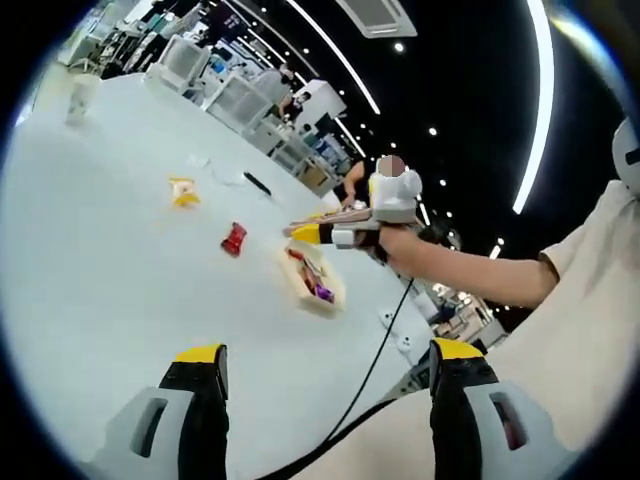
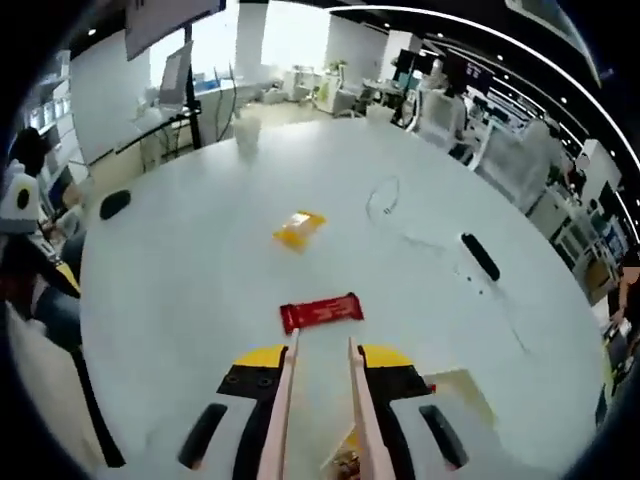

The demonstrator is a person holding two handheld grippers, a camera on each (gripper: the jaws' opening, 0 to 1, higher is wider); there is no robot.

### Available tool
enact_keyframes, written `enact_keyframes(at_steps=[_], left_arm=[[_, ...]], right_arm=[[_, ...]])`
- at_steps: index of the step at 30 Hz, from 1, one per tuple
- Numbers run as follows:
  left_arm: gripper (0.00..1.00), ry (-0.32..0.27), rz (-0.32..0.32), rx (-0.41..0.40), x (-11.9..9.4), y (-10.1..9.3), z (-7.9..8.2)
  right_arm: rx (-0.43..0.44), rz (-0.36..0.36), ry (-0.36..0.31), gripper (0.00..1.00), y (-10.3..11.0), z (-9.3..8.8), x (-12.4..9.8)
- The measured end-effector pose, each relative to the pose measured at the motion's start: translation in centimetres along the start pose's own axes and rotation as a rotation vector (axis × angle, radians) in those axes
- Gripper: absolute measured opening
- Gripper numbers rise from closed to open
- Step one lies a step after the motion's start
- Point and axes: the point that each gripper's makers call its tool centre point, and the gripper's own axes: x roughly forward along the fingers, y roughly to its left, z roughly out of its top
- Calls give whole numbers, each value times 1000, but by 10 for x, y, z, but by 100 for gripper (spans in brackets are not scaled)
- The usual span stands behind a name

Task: Place the target food into the container with the food tongs after gripping and lifting it, then release it inside without dropping or visibly crushing the food.

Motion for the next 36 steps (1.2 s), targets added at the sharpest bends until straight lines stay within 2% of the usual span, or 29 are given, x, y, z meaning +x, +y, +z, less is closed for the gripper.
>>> enact_keyframes(at_steps=[10, 17, 23, 30, 36], left_arm=[[82, -10, 14, -26, -4, 10, -1], [82, -16, 24, -28, -9, 12, 2], [82, -28, 38, -40, -13, 17, 2], [82, -40, 48, -52, -17, 23, 0], [82, -40, 46, -53, -17, 23, 0]], right_arm=[[136, 0, -18, 28, -6, 4, 10], [216, 9, -3, 27, -6, 4, 22], [239, 0, 9, 28, -6, 5, 37], [260, -23, -1, 28, -17, 8, 52], [272, -20, 13, 28, -15, 7, 54]])
